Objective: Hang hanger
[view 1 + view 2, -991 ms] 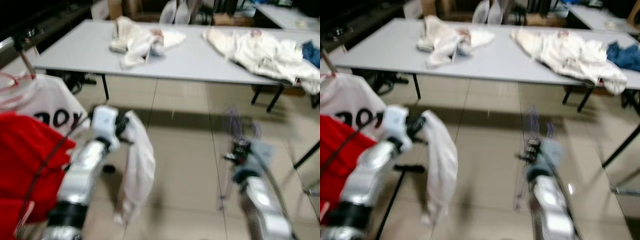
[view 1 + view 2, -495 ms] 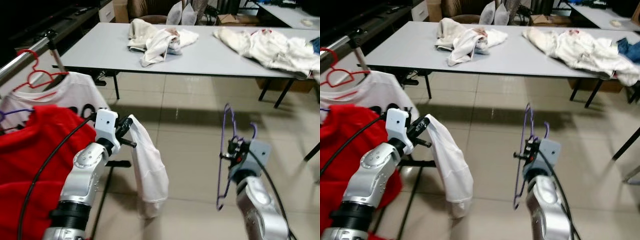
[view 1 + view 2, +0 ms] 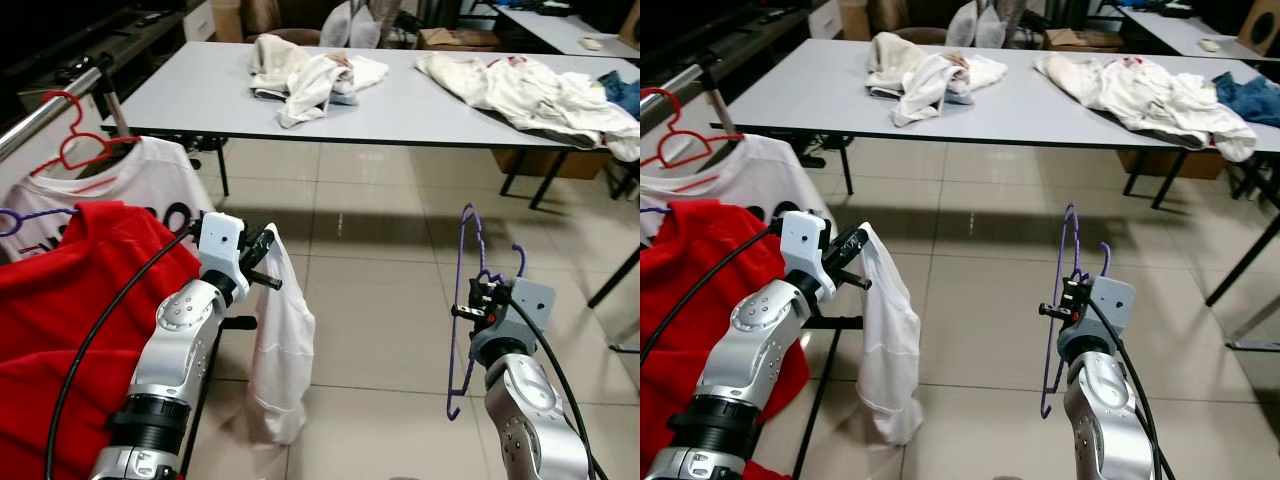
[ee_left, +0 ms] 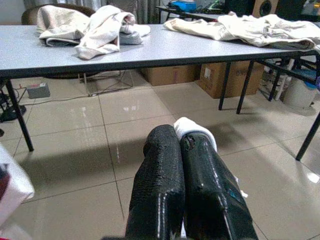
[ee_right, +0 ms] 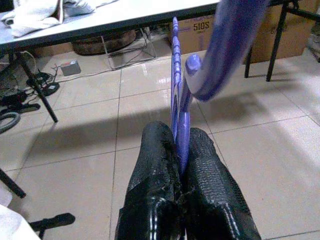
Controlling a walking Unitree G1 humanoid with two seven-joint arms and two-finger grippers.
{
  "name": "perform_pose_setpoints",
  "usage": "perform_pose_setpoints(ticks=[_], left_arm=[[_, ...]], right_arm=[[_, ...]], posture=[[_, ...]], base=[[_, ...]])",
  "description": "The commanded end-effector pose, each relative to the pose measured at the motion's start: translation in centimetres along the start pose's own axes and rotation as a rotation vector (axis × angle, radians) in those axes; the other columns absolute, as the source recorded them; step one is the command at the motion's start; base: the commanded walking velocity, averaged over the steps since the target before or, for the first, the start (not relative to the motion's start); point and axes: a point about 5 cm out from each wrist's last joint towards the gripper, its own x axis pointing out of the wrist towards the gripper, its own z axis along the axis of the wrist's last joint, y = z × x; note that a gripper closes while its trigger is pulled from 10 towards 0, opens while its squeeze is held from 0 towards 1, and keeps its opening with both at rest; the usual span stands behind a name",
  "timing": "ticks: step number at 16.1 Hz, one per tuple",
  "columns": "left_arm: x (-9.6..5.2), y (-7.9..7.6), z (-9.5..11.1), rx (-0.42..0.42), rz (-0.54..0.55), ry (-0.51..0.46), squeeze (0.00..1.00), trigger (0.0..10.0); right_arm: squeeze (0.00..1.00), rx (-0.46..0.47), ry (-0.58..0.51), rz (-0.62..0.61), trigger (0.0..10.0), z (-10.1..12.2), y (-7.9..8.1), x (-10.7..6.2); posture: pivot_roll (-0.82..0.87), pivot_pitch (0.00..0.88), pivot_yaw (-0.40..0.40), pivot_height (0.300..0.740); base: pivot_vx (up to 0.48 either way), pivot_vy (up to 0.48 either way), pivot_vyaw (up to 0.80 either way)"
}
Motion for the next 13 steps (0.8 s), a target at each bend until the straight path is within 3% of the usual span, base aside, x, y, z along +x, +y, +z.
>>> perform_pose_setpoints(ticks=[1, 7, 13], left_arm=[[-0.1, 0.2, 0.6, 0.024, 0.004, -0.020, 0.00, 10.0], [0.2, 0.1, 0.8, 0.038, -0.015, -0.016, 0.00, 10.0], [0.9, -0.4, 1.3, 0.021, -0.038, -0.031, 0.00, 10.0]], right_arm=[[0.00, -0.004, -0.021, 0.008, 10.0, 0.8, 0.3, 0.3], [0.00, 0.000, -0.022, -0.001, 10.0, 0.9, 0.6, 0.3], [0.00, -0.020, -0.039, -0.016, 10.0, 1.1, -0.1, 0.1]], posture=[[-0.18, 0.000, 0.027, 0.740], [-0.19, 0.000, 0.050, 0.740], [-0.19, 0.000, 0.053, 0.740]], base=[[0.292, 0.000, 0.00], [0.301, 0.000, 0.00], [0.316, 0.000, 0.00]])
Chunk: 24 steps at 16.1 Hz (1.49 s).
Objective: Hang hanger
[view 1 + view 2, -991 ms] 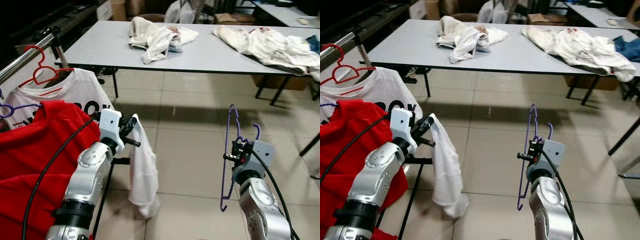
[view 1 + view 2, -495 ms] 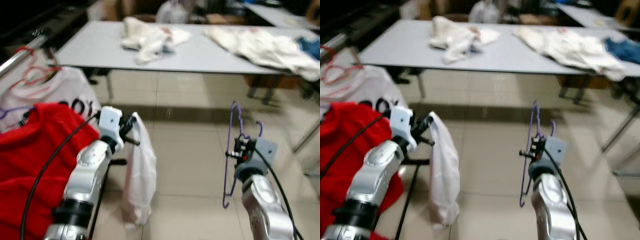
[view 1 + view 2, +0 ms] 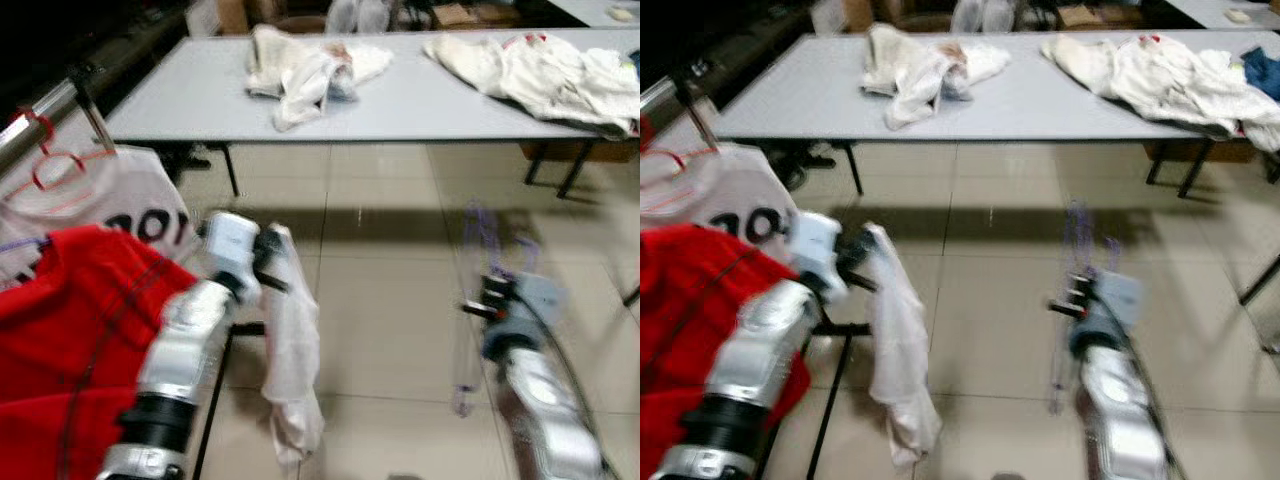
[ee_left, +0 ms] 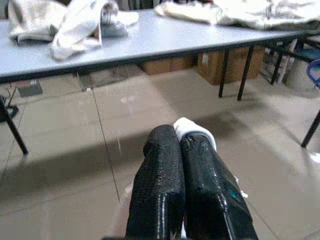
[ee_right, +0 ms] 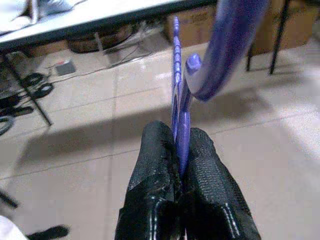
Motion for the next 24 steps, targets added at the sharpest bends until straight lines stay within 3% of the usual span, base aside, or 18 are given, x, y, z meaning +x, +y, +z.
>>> perform_pose_setpoints(ticks=[1, 10, 15, 17, 19, 24], left_arm=[[0.1, 1.0, 1.5, 0.024, 0.021, -0.045, 0.00, 10.0], [-0.1, 1.7, 1.6, -0.012, 0.068, -0.058, 0.00, 10.0], [0.1, 1.6, 2.1, 0.000, 0.071, -0.075, 0.00, 10.0], [0.0, 1.7, 3.2, 0.004, 0.073, -0.111, 0.00, 10.0], [0.0, 2.6, 4.0, 0.012, 0.103, -0.134, 0.00, 10.0], [-0.2, 2.7, 5.9, 0.047, 0.092, -0.179, 0.00, 10.0]], right_arm=[[0.00, 0.001, -0.025, 0.033, 10.0, 0.5, 1.0, 0.0], [0.00, -0.045, -0.047, 0.038, 10.0, 1.1, 0.4, 1.1], [0.00, -0.085, -0.076, 0.090, 10.0, 1.4, 1.3, 0.4], [0.00, -0.064, -0.128, 0.152, 10.0, 2.3, 1.7, 0.3], [0.00, -0.091, -0.154, 0.202, 10.0, 3.3, 2.2, 0.5], [0.00, -0.187, -0.163, 0.270, 10.0, 4.4, 3.3, 1.0]], posture=[[-0.19, 0.000, 0.053, 0.740], [-0.19, 0.000, 0.044, 0.740], [-0.21, 0.000, 0.036, 0.740], [-0.21, 0.000, 0.024, 0.740], [-0.20, 0.000, 0.016, 0.740], [-0.17, 0.000, 0.020, 0.740]], base=[[0.322, 0.000, 0.00], [0.336, 0.000, -0.22], [0.340, 0.000, 0.00], [0.341, 0.000, 0.00], [0.345, 0.000, 0.00], [0.348, 0.000, 0.00]])
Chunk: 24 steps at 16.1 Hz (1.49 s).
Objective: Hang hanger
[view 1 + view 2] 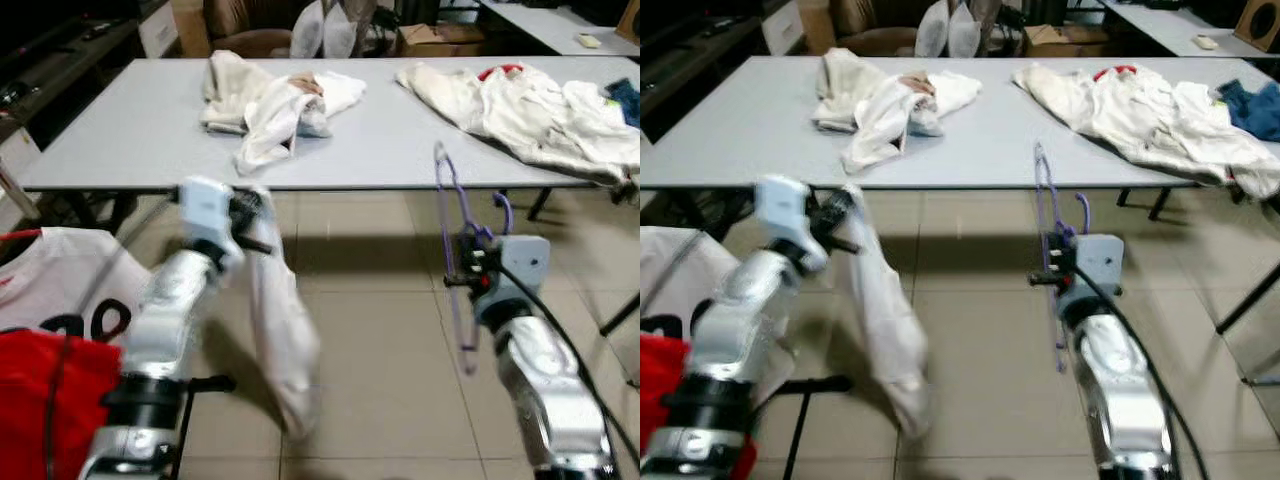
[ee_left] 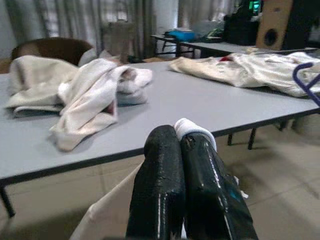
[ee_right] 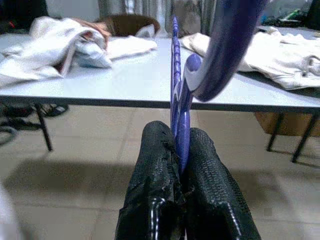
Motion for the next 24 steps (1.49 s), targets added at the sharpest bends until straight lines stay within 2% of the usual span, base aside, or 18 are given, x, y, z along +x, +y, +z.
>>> perform_pose_setpoints(ticks=[1, 4, 6, 9, 11, 13, 14, 16, 20, 22, 24], left_arm=[[0.1, 0.9, 1.8, 0.029, 0.015, -0.054, 0.00, 10.0], [0.7, 0.8, 2.7, 0.037, -0.010, -0.069, 0.00, 10.0], [1.4, 0.0, 2.8, 0.034, -0.053, -0.069, 0.00, 10.0], [2.0, -1.0, 3.2, 0.025, -0.107, -0.079, 0.00, 10.0], [1.9, -1.2, 3.0, 0.021, -0.116, -0.075, 0.00, 10.0], [1.7, -1.4, 2.6, 0.012, -0.119, -0.068, 0.00, 10.0], [1.7, -1.5, 2.5, 0.008, -0.122, -0.067, 0.00, 10.0], [1.8, -1.6, 2.7, 0.007, -0.126, -0.075, 0.00, 10.0], [1.8, -1.3, 3.6, 0.012, -0.107, -0.107, 0.00, 10.0], [1.8, -1.2, 3.8, 0.014, -0.098, -0.115, 0.00, 10.0], [1.8, -1.2, 3.7, 0.015, -0.098, -0.113, 0.00, 10.0]], right_arm=[[0.00, -0.014, -0.021, 0.037, 10.0, 0.8, 0.8, 0.3], [0.00, -0.035, -0.023, 0.062, 10.0, 1.5, 0.5, 0.3], [0.00, -0.078, -0.008, 0.088, 10.0, 1.8, -0.6, -0.2], [0.00, -0.071, -0.007, 0.082, 10.0, 2.1, -1.5, -0.7], [0.00, -0.031, 0.007, 0.086, 10.0, 1.8, -1.4, -1.0], [0.00, -0.005, 0.011, 0.092, 10.0, 1.8, -1.3, -1.3], [0.00, -0.036, 0.006, 0.105, 10.0, 1.9, -1.4, -1.4], [0.00, -0.036, -0.020, 0.110, 10.0, 2.5, -1.5, -1.3], [0.00, -0.043, -0.057, 0.195, 10.0, 3.3, -1.3, -1.6], [0.00, -0.137, -0.063, 0.220, 10.0, 3.7, -1.9, -1.5], [0.00, -0.133, -0.061, 0.203, 10.0, 3.8, -2.4, -1.3]], posture=[[-0.18, 0.000, 0.023, 0.740], [-0.19, 0.000, 0.048, 0.740], [-0.19, 0.000, 0.066, 0.740], [-0.20, 0.000, 0.079, 0.740], [-0.20, 0.000, 0.079, 0.740], [-0.20, 0.000, 0.076, 0.740], [-0.20, 0.000, 0.074, 0.740], [-0.21, 0.000, 0.071, 0.740], [-0.20, 0.000, 0.057, 0.740], [-0.20, 0.000, 0.040, 0.740], [-0.20, 0.000, 0.042, 0.740]], base=[[0.356, 0.000, 0.00], [0.358, 0.000, 0.00], [0.364, 0.000, 0.00], [0.360, 0.000, 0.00], [0.360, 0.000, 0.00], [0.364, 0.000, -0.78], [0.364, 0.000, -0.79], [0.360, 0.000, -0.78], [0.359, 0.000, 0.00], [0.360, 0.000, 0.00], [0.364, 0.000, 0.00]])
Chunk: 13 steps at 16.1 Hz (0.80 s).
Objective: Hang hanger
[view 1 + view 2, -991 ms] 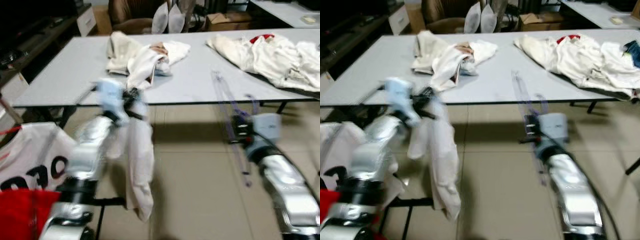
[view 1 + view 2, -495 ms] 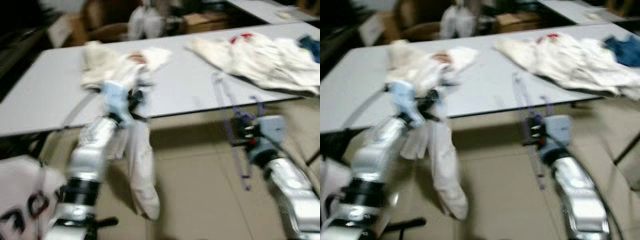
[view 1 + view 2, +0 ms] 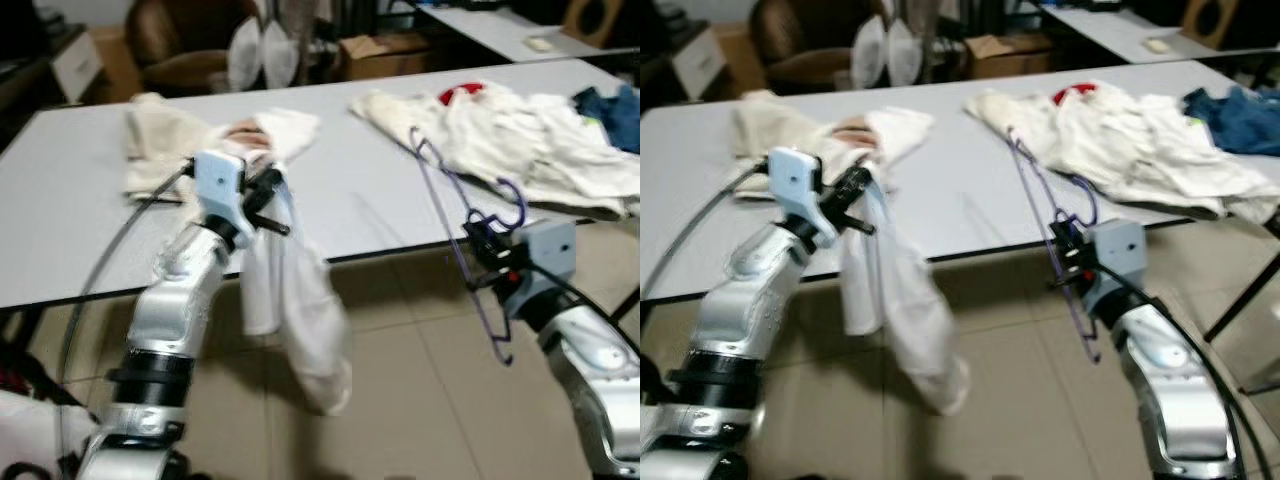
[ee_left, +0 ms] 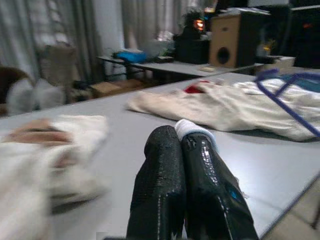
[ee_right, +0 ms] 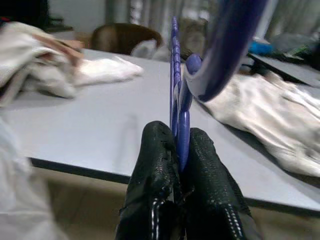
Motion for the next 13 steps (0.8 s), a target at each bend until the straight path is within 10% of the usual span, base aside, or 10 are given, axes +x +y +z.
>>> perform_pose_setpoints(ticks=[1, 5, 13], left_arm=[[0.0, 0.7, 1.5, 0.036, 0.010, -0.046, 0.00, 10.0], [0.3, 0.7, 1.8, 0.040, 0.007, -0.051, 0.00, 10.0], [1.2, 1.2, 1.3, 0.050, 0.021, -0.014, 0.00, 10.0]], right_arm=[[0.00, 0.013, -0.018, 0.005, 10.0, 0.3, 0.1, 0.2], [0.00, -0.045, -0.003, 0.096, 10.0, 0.4, 0.0, -0.5], [0.00, -0.107, 0.103, 0.593, 10.0, 4.1, -1.9, -6.9]], posture=[[-0.20, 0.000, 0.044, 0.740], [-0.20, 0.000, 0.051, 0.740], [-0.22, 0.000, 0.062, 0.740]], base=[[0.360, 0.000, 0.00], [0.362, 0.000, 0.00], [0.362, 0.000, 0.00]])
